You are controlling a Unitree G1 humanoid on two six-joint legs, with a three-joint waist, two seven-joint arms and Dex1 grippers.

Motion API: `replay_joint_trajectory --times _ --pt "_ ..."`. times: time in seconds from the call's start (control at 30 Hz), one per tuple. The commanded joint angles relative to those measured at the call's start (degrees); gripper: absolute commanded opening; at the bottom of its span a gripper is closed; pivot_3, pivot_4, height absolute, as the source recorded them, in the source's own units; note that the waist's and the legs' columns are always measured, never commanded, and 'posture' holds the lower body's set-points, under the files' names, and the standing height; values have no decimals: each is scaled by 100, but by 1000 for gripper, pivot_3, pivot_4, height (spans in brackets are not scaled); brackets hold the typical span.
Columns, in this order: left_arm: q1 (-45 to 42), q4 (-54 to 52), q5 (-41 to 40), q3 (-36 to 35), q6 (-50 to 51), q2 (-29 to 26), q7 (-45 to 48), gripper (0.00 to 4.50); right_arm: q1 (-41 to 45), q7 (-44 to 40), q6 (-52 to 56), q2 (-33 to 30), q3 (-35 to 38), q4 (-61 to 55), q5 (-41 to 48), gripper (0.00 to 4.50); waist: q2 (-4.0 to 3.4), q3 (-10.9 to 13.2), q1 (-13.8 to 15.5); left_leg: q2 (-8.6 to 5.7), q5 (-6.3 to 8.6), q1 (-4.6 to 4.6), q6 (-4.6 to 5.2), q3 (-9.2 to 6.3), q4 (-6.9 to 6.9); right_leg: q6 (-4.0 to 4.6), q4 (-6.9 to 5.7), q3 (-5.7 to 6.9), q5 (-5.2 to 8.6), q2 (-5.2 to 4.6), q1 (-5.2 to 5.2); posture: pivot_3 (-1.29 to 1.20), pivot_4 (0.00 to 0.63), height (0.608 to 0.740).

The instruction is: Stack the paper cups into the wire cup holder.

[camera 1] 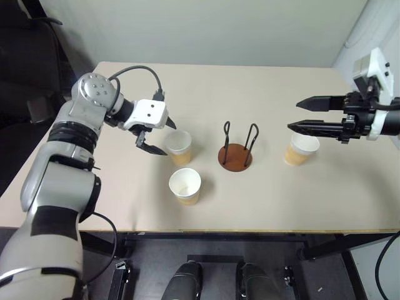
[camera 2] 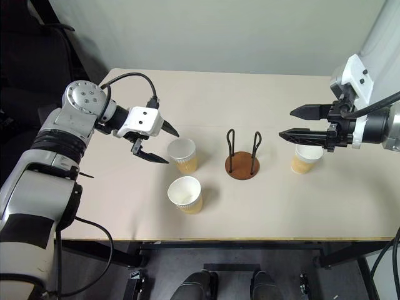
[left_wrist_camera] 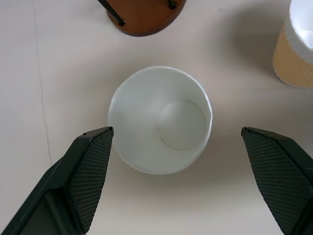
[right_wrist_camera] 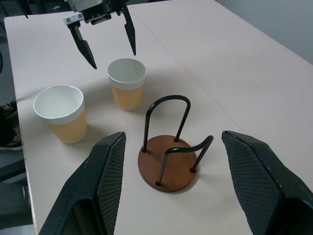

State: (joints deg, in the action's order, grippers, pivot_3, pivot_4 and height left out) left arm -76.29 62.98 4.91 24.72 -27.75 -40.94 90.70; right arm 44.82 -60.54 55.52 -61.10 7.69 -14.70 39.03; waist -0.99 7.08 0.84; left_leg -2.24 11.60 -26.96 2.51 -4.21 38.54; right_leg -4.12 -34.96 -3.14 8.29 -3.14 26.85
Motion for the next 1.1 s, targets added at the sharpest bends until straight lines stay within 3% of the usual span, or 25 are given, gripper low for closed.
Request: replay_joint_trajectory --times 0.03,0.8,0.93,1.1 --pt "-141 34 189 -94 -219 9 178 4500 139 -48 -54 -142 147 -27 61 3136 -1 0 3 4 0 -2 1 -7 4 -1 0 -5 -1 -8 -2 0 150 740" --pt "125 444 929 -132 -627 275 -280 4500 664 -47 -19 1 149 163 273 3136 0 -1 -14 1 -3 -1 10 -4 22 -6 -5 -5 -10 -6 -5 0 150 740" --pt "100 529 1064 -124 -694 330 -428 3554 610 -47 -20 -38 160 134 286 3184 0 -1 -13 -1 -3 -2 10 -1 24 -6 -7 -4 -10 1 -6 0 150 740" --pt "80 643 1269 -104 -761 428 -771 1652 590 -47 -41 -62 151 135 276 3184 0 -1 -15 2 -2 -2 12 -3 31 -8 -7 -9 -12 -7 -7 0 150 740"
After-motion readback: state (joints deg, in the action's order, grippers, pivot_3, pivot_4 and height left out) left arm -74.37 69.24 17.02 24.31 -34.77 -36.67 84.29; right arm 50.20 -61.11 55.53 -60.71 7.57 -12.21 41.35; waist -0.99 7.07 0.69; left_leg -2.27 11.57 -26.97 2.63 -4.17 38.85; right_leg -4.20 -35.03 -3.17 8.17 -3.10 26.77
